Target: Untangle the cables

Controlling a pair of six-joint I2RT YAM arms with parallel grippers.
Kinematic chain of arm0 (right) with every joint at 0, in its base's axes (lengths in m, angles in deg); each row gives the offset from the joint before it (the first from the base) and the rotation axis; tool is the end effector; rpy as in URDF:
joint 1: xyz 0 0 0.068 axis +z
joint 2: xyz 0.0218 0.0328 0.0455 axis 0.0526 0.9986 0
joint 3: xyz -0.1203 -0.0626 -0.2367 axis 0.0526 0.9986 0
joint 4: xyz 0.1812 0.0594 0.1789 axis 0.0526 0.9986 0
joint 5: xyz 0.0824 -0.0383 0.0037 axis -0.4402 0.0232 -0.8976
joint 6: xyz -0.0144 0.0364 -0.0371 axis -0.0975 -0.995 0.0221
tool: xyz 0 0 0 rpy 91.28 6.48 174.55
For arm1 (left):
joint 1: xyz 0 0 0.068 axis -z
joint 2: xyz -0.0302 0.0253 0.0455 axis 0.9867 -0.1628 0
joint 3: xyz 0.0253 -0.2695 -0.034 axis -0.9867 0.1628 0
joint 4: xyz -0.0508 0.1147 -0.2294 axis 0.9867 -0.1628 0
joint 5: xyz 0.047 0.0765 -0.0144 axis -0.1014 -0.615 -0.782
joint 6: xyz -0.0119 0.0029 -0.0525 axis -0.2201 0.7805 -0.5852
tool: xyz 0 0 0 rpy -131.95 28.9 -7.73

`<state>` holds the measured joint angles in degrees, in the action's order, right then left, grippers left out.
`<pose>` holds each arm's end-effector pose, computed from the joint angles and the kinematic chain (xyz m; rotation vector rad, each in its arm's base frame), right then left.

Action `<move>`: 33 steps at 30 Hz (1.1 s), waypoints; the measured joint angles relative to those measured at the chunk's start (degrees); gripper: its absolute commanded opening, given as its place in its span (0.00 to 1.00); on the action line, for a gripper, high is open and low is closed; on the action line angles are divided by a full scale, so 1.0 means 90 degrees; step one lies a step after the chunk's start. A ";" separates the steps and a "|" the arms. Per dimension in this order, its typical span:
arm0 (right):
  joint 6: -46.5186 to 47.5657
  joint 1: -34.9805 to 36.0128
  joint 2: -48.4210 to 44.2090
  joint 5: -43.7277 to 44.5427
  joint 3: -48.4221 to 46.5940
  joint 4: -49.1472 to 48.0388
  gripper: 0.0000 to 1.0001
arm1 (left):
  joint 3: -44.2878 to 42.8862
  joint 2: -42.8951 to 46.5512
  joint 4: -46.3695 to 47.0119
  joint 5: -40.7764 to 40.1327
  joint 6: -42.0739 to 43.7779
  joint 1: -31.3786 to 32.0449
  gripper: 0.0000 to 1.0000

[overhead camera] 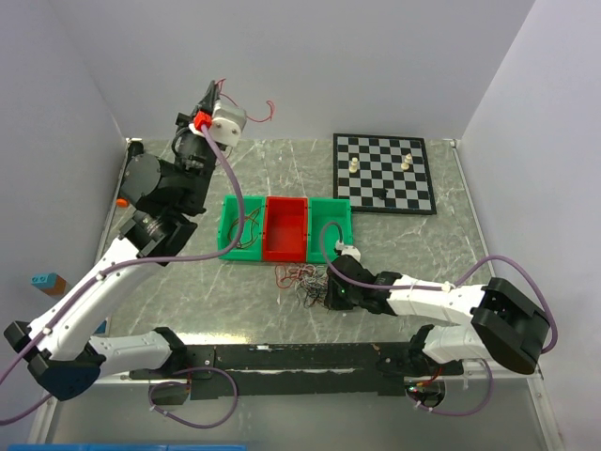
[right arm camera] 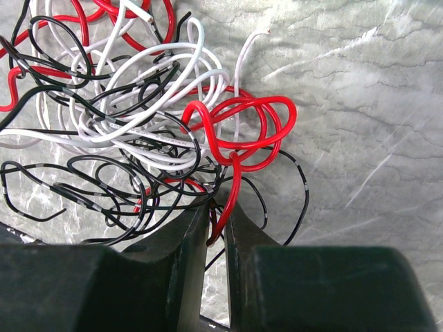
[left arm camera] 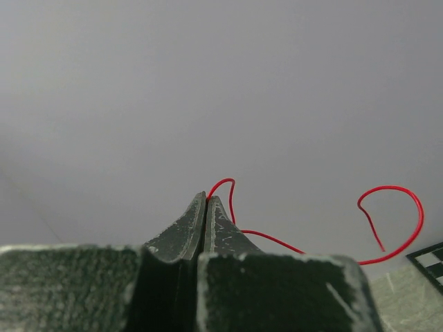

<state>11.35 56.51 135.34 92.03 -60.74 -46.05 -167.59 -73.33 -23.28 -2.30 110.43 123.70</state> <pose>0.1331 0.1749 0.1506 -0.1348 2.6206 0.5645 0.1725 -0.1428 0.5336 0.4036 0.9734 0.1746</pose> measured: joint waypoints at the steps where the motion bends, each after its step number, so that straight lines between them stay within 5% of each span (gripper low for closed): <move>1: -0.0002 0.0000 -0.0007 0.0000 0.0012 -0.0007 0.21 | 0.0102 0.0017 0.0041 0.0005 -0.0066 -0.0131 0.01; 13: -0.0068 0.0000 -0.0078 0.0005 0.0078 -0.0056 0.21 | 0.1049 0.0029 -0.0032 0.0316 -0.0546 -0.1489 0.01; 26: -0.0095 0.0000 -0.0100 0.0002 0.0090 -0.0039 0.20 | 0.1217 -0.0049 -0.0270 0.0748 -0.0760 -0.1569 0.01; 33: -0.0092 0.0000 -0.0100 0.0002 0.0090 -0.0039 0.20 | 0.0520 -0.0061 -0.0240 0.0882 -0.0767 -0.1569 0.01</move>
<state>10.52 56.51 134.45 92.05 -59.93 -46.39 -162.91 -73.88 -25.45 5.63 103.52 109.58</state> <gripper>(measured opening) 0.205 0.022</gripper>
